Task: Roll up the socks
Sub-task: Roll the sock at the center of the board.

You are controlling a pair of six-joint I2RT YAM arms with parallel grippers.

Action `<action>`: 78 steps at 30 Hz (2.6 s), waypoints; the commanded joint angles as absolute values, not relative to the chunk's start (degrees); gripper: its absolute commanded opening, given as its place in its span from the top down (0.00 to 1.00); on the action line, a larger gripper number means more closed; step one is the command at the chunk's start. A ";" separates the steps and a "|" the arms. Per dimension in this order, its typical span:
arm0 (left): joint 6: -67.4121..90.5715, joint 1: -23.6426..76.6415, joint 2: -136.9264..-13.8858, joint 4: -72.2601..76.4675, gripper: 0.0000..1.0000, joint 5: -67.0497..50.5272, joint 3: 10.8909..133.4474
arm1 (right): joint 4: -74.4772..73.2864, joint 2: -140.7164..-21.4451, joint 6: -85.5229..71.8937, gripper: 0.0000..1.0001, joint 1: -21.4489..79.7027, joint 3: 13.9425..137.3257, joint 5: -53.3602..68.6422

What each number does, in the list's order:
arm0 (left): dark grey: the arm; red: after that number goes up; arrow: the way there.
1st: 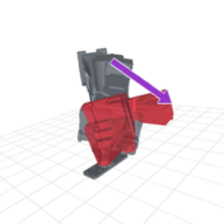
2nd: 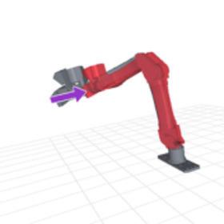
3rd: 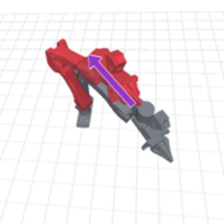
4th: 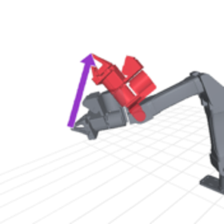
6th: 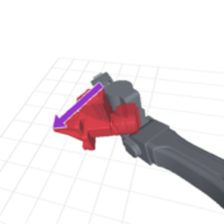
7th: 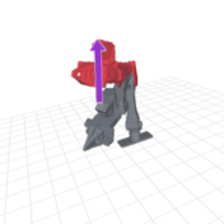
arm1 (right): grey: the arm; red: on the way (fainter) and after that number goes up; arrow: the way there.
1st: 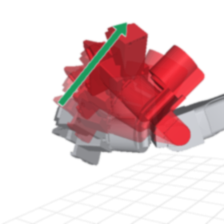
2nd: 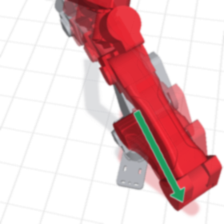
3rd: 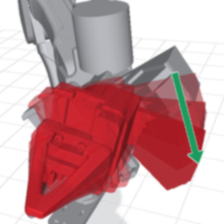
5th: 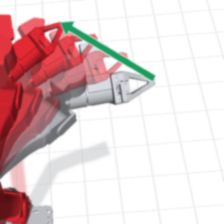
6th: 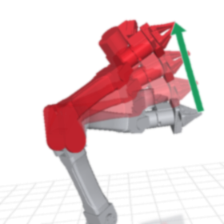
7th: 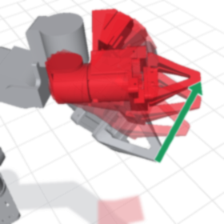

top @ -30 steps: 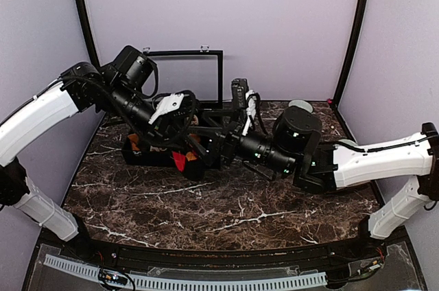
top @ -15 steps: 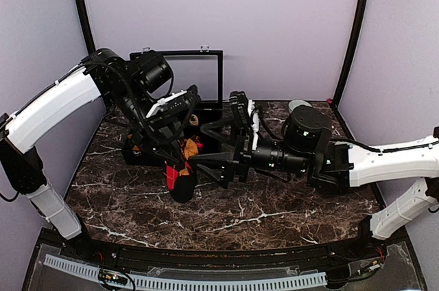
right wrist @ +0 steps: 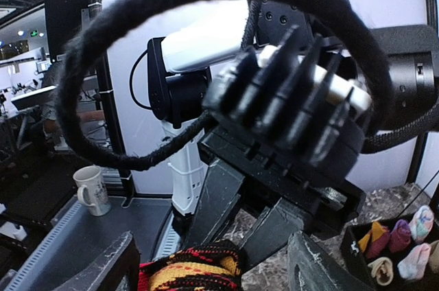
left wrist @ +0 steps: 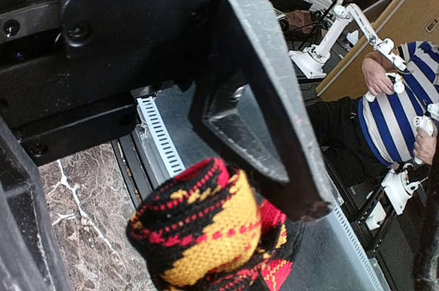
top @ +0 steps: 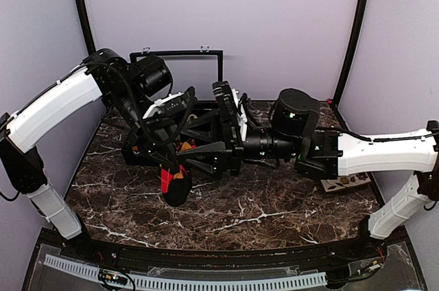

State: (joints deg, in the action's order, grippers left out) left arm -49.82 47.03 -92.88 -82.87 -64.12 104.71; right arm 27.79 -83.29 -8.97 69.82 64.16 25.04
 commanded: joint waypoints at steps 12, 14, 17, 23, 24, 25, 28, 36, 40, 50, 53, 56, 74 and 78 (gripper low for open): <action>-49.43 46.77 -90.79 -83.85 1.00 -67.58 106.61 | 26.81 -86.88 -13.13 0.61 68.02 69.17 37.42; -49.04 46.78 -90.99 -83.85 1.00 -67.03 106.94 | 26.63 -86.75 -13.20 0.69 67.98 68.96 37.00; -48.11 46.76 -91.50 -83.40 0.97 -64.02 107.84 | 19.00 -86.81 -11.03 1.00 67.75 70.94 34.11; -39.64 46.74 -88.73 -71.81 0.84 -50.85 106.69 | 17.68 -83.57 -11.12 1.00 67.70 66.74 18.54; -38.36 46.79 -87.64 -69.27 0.84 -48.30 105.42 | 17.47 -83.11 -11.47 1.00 67.80 66.42 15.15; -37.55 46.77 -86.75 -67.01 0.83 -46.29 104.38 | 16.82 -83.06 -11.85 1.00 67.91 66.57 11.85; -36.37 47.08 -84.98 -61.50 0.86 -36.92 100.84 | 15.69 -83.76 -12.84 1.00 68.85 67.76 3.25; -36.05 48.80 -82.43 -52.72 0.47 -27.12 91.84 | 27.85 -85.34 -17.13 1.00 73.82 66.62 -15.75; -37.78 48.87 -80.65 -51.47 0.44 -26.50 90.61 | 32.67 -85.58 -18.47 1.00 74.28 66.42 -19.55; -39.00 51.54 -76.28 -43.67 0.44 -18.11 85.50 | 40.96 -90.16 -26.60 1.00 74.29 65.60 -19.82; -38.87 52.58 -77.17 -42.08 0.45 -15.32 85.78 | 42.32 -93.26 -28.61 1.00 74.35 68.14 -17.39; -38.79 52.67 -77.73 -39.82 0.49 -11.89 85.55 | 44.33 -95.03 -31.28 1.00 74.41 68.63 -15.02; -35.65 50.46 -78.08 -46.68 1.00 -24.50 86.70 | 36.25 -87.30 -20.03 0.58 74.61 63.05 -11.76; -35.02 48.51 -81.33 -53.90 1.00 -36.56 91.61 | 32.32 -79.59 -11.26 0.43 74.43 56.92 -5.47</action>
State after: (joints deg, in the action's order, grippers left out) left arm -36.45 50.22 -78.72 -45.65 -19.94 86.76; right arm 34.74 -86.26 -22.06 73.93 61.32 -13.67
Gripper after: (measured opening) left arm 0.087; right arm 0.513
